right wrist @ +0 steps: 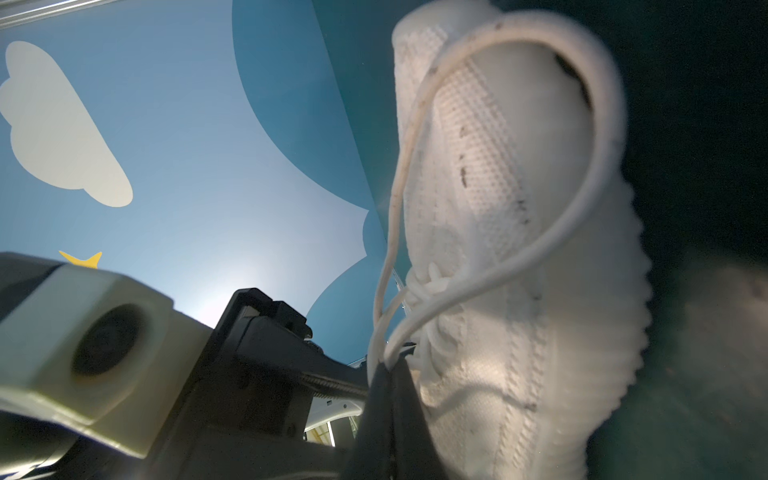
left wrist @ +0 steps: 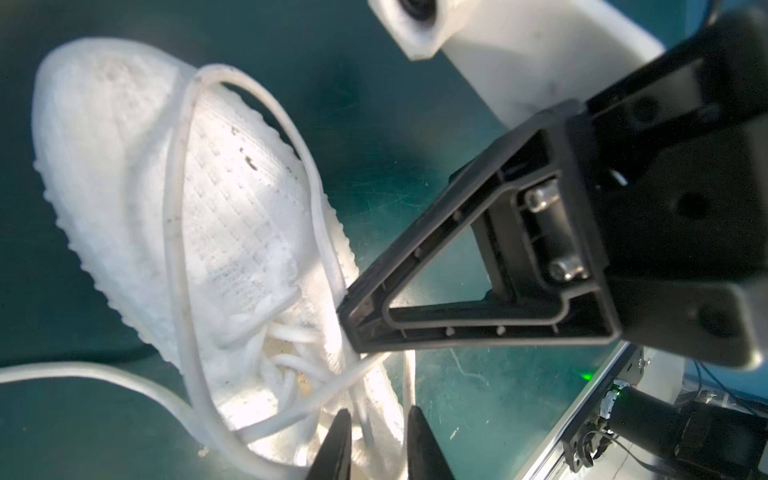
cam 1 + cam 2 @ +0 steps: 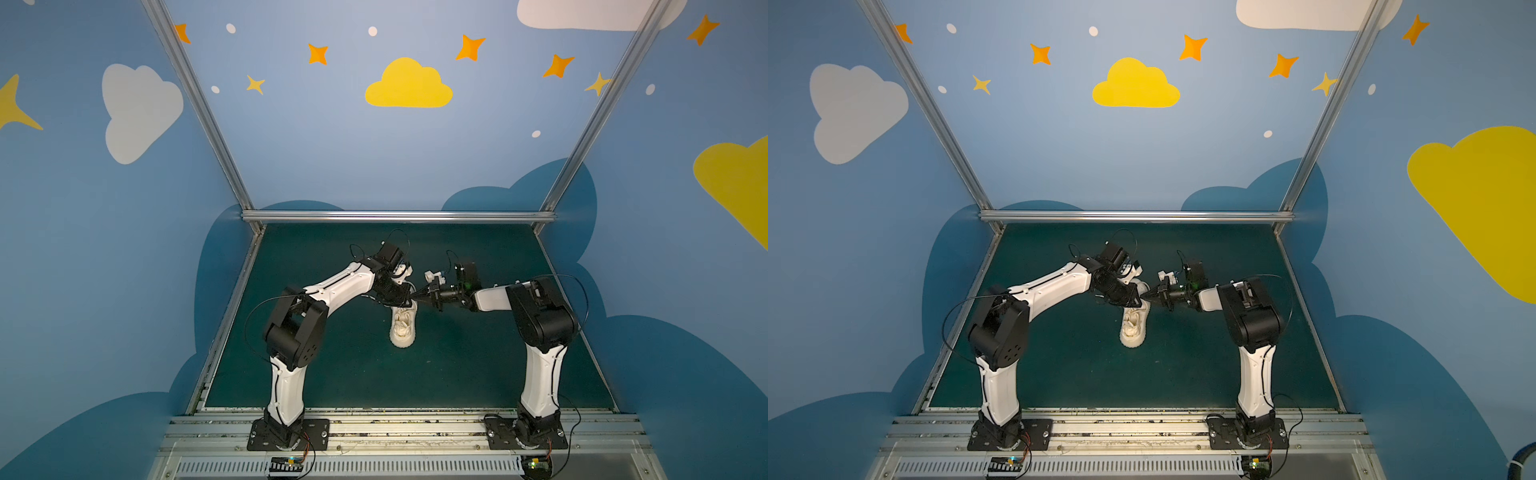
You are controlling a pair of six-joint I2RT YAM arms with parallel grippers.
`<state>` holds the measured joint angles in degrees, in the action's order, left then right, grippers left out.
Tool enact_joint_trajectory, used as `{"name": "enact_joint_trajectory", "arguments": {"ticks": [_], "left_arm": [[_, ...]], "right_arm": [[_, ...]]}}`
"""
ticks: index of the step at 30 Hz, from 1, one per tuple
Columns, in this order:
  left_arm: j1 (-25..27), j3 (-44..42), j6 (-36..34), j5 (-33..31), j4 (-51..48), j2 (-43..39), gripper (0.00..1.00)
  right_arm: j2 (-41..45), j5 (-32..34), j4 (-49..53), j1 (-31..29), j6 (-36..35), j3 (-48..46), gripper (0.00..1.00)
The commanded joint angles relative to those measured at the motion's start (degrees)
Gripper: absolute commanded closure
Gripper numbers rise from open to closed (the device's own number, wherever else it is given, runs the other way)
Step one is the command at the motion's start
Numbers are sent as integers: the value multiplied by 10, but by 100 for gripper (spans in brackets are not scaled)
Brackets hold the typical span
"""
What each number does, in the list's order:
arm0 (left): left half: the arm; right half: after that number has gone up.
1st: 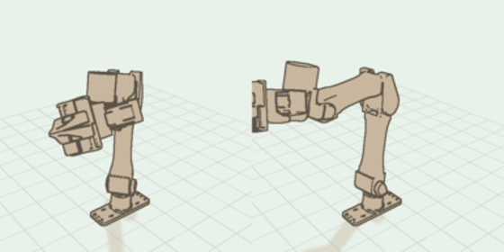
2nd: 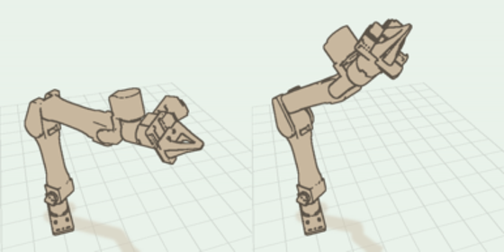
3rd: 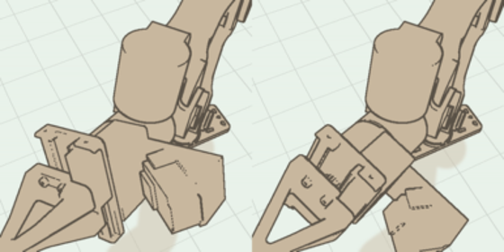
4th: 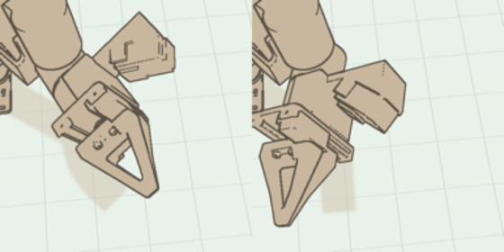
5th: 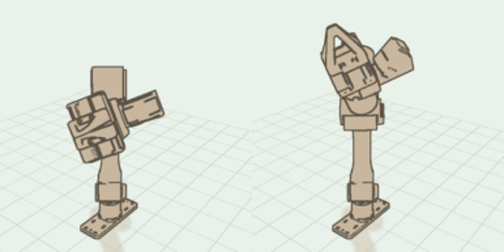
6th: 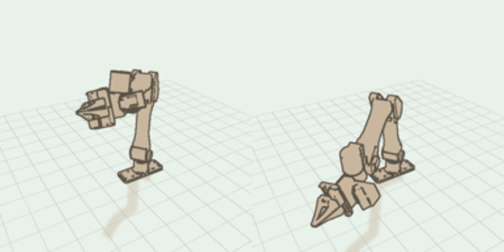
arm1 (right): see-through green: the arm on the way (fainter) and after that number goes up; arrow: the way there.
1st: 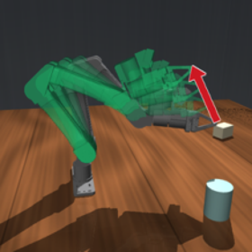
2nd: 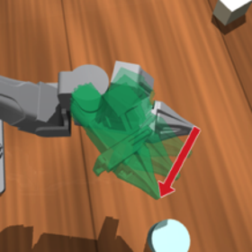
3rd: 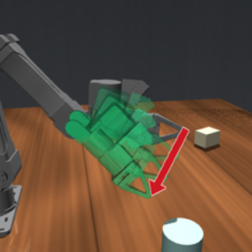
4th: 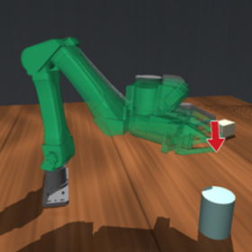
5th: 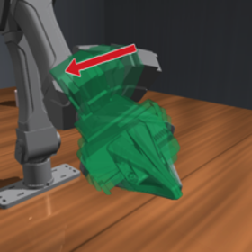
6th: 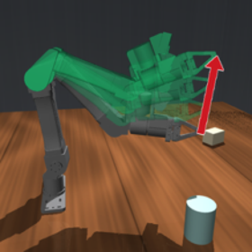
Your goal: Tie the shoes
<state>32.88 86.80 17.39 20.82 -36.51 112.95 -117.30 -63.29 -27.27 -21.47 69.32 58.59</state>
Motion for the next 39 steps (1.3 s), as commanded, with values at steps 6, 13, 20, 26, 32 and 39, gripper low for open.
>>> {"name": "enact_joint_trajectory", "arguments": {"ticks": [6, 13, 20, 26, 32, 39], "left_arm": [[-4, -10, 8, 6, 11, 11, 78], [-8, -14, 6, 4, 6, -3, 92], [-16, -24, 0, -1, -12, -34, 95], [-19, -39, 0, -2, -22, -71, 95], [-24, -46, 7, 9, -31, -109, 95], [-35, -36, 22, 25, -32, -159, 94]], "right_arm": [[14, -11, -15, -2, 2, -8, 100], [19, -10, -11, -1, 0, -7, 95], [46, -4, 39, 11, -34, -15, 75], [85, -1, 99, 30, -80, -29, 71], [136, 29, 257, 36, -192, -8, 69], [232, 138, 411, 18, -376, 25, 68]]}}
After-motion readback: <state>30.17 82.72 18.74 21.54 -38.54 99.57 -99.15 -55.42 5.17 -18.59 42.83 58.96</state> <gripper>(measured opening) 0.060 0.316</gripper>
